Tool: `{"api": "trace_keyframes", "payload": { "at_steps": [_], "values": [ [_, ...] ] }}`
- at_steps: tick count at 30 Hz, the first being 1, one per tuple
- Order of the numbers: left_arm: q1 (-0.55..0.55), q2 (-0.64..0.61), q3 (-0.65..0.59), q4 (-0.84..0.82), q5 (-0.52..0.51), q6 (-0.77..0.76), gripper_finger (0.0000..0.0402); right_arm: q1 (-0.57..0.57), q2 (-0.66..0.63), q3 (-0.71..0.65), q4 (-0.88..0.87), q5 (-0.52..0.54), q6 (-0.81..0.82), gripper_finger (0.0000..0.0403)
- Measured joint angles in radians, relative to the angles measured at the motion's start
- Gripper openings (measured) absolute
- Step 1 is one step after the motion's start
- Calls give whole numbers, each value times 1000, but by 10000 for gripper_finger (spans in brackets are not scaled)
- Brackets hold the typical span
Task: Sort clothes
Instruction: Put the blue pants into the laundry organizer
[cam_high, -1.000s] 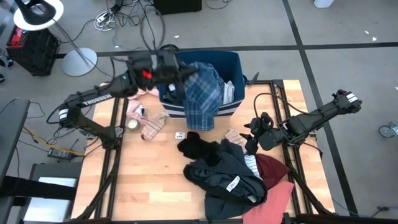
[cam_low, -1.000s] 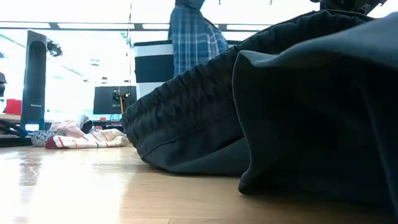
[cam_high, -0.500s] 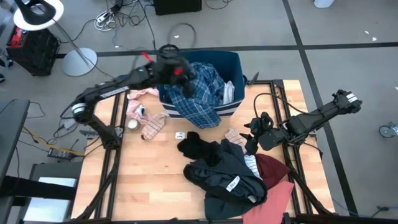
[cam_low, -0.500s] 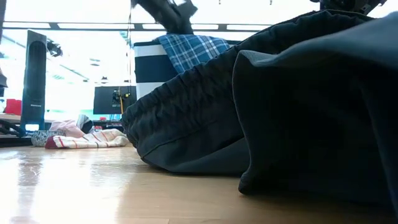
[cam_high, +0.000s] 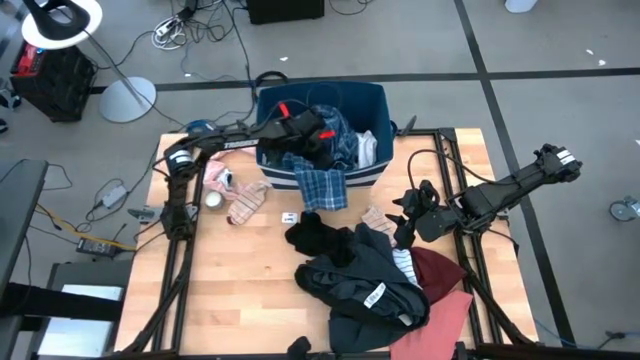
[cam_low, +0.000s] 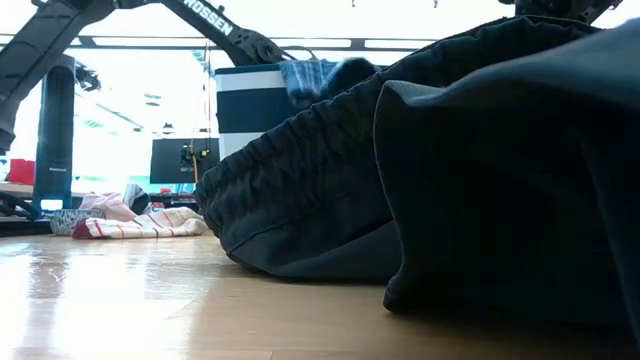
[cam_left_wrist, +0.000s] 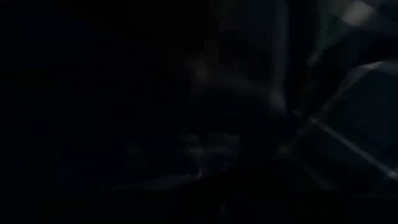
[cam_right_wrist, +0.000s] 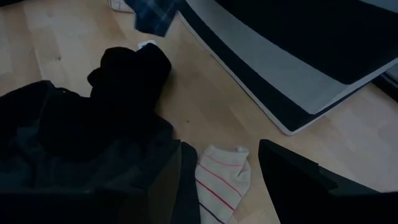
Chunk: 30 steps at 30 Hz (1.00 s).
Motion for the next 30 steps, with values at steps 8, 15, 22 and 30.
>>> {"api": "trace_keyframes", "payload": {
  "at_steps": [8, 15, 22, 30],
  "values": [
    [10, -3, 38, -70, 21, 1, 137, 0, 0, 0, 0, -1, 0, 217],
    [10, -62, 228, -244, 38, 64, 137, 0, 0, 0, 0, -6, 1, 217],
    [2, -107, 394, -422, 32, 126, 138, 0, 0, 0, -1, -6, 1, 217],
    [-104, -269, 372, -423, -91, 160, 138, 0, 0, 0, -8, -6, 2, 217]
  ]
}}
